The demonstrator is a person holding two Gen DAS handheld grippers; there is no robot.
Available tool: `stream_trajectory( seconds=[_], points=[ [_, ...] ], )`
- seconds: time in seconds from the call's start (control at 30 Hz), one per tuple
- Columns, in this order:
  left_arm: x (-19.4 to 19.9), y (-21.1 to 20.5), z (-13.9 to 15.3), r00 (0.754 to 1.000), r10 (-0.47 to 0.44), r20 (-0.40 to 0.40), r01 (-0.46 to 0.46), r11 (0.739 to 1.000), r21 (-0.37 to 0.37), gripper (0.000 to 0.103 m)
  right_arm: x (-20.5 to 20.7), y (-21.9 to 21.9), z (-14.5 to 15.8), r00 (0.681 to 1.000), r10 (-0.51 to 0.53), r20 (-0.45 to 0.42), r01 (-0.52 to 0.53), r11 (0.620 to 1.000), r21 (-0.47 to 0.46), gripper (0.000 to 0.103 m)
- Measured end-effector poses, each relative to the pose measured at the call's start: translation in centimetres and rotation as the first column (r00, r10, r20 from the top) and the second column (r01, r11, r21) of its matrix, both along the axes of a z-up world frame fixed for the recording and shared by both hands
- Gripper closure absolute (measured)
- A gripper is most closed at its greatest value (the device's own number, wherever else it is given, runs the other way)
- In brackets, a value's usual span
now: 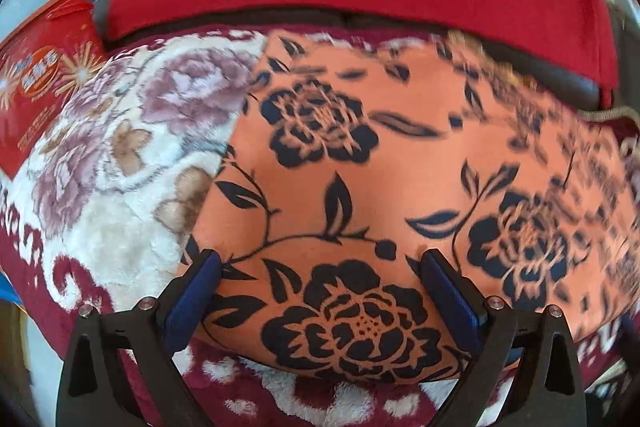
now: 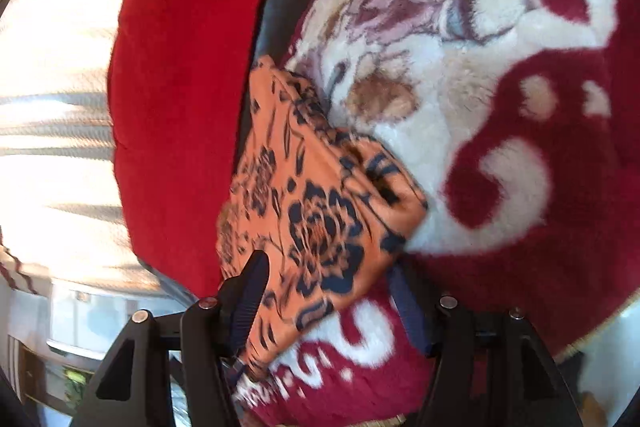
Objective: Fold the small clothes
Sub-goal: 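Grasp the shirt edge with the right gripper and lift it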
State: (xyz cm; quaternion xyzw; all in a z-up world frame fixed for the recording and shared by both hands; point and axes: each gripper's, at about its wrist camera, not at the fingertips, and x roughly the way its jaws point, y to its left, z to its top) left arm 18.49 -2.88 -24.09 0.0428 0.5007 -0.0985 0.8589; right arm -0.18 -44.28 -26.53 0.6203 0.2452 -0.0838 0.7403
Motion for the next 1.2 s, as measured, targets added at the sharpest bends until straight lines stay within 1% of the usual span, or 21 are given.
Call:
stream_trajectory(
  seconds=[0.1,0.17,0.23,0.3,0.4,0.53,0.57,0.63,0.67,0.7,0.77,0.8,0.83,0.87,0.9,0.93,0.97,1.03,1.1,1.13,1.2],
  points=[
    [-0.5,-0.6,0.2,0.999,-0.009,0.044,0.008,1.000,0.019,0.004,0.4,-0.7,-0.4,0.991,-0.045,0.124,0.041,0.999,0.029,0.038],
    [-0.6,-1.0,0.0,0.999,-0.021,0.048,0.020,0.999,0.028,0.003,1.0,-1.0,-0.3,0.987,-0.045,0.154,0.045,0.999,0.003,0.038],
    [-0.6,-1.0,-0.4,0.998,-0.004,0.060,0.002,1.000,0.028,0.000,2.0,-1.1,-0.9,0.992,-0.036,0.119,0.036,0.999,0.007,0.040],
    [-0.7,-0.8,-0.6,0.998,0.004,0.062,-0.004,1.000,0.000,0.000,2.3,-1.1,-1.0,0.993,-0.037,0.115,0.037,0.999,0.001,0.039],
    [-0.5,-0.4,-0.7,0.999,0.010,0.043,-0.009,0.999,-0.032,0.000,2.8,-0.9,-0.9,0.994,-0.030,0.106,0.032,0.999,-0.017,0.039],
    [-0.7,-0.7,-0.8,0.999,0.001,0.052,0.000,1.000,-0.008,0.000,4.0,-0.2,-0.4,0.997,-0.014,0.080,0.019,0.998,-0.052,0.039],
    [-0.8,-0.8,-0.7,0.999,-0.010,0.047,0.010,1.000,-0.004,0.000,4.1,-0.2,-0.5,0.997,-0.015,0.076,0.019,0.998,-0.054,0.041],
    [-0.5,-0.6,-0.5,0.999,-0.049,0.012,0.049,0.999,-0.018,0.000,4.5,-0.2,-0.5,0.998,-0.014,0.068,0.018,0.998,-0.064,0.053],
    [-0.1,-0.4,-0.4,0.998,-0.066,-0.007,0.066,0.997,-0.032,0.000,4.6,-0.4,-0.6,0.998,-0.006,0.058,0.010,0.997,-0.073,0.068],
    [0.2,0.1,-0.3,0.998,-0.067,-0.019,0.066,0.996,-0.051,0.000,4.7,-0.6,-0.9,0.999,-0.001,0.055,0.005,0.997,-0.072,0.077],
    [0.6,1.0,0.2,1.000,-0.027,0.005,0.027,0.998,-0.062,0.000,4.6,-0.9,-1.3,0.997,-0.010,0.083,0.013,0.999,-0.034,0.081],
    [0.6,1.3,0.4,1.000,-0.004,0.027,0.005,0.999,-0.054,0.000,4.6,-0.9,-1.2,0.996,-0.015,0.090,0.018,0.999,-0.031,0.082],
    [0.6,1.5,0.7,0.998,0.012,0.056,-0.010,0.999,-0.041,0.000,4.6,-0.8,-1.0,0.996,-0.017,0.093,0.021,0.999,-0.040,0.083],
    [0.6,1.5,0.7,0.997,0.008,0.080,-0.006,1.000,-0.017,0.000,4.8,-0.5,-0.4,0.995,-0.013,0.100,0.020,0.998,-0.064,0.083],
    [0.8,1.1,0.2,0.997,-0.014,0.076,0.012,1.000,0.024,0.000,5.0,0.0,0.4,0.994,-0.007,0.110,0.017,0.996,-0.089,0.083],
    [1.0,0.4,-0.9,0.998,-0.051,0.031,0.049,0.996,0.072,0.000,5.2,0.3,1.1,0.993,-0.003,0.118,0.016,0.994,-0.109,0.083],
    [1.0,0.3,-1.4,0.998,-0.063,0.013,0.062,0.995,0.082,0.000,5.5,0.8,1.9,0.991,0.005,0.131,0.012,0.992,-0.127,0.083],
    [1.2,1.4,0.0,0.999,-0.031,0.038,0.030,0.999,0.030,0.000,6.3,2.1,4.0,0.986,0.038,0.159,-0.011,0.986,-0.165,0.083],
    [1.5,3.2,1.2,0.995,0.043,0.086,-0.043,0.999,-0.002,0.000,7.7,4.2,6.9,0.980,0.099,0.173,-0.054,0.967,-0.250,0.083],
    [1.7,4.6,1.9,0.988,0.110,0.112,-0.109,0.994,-0.013,0.000,8.4,5.4,8.3,0.976,0.134,0.174,-0.079,0.953,-0.292,0.083],
    [1.9,7.5,3.1,0.957,0.239,0.167,-0.237,0.971,-0.031,0.000,10.2,8.0,10.6,0.961,0.207,0.182,-0.133,0.926,-0.353,0.083]
  ],
)
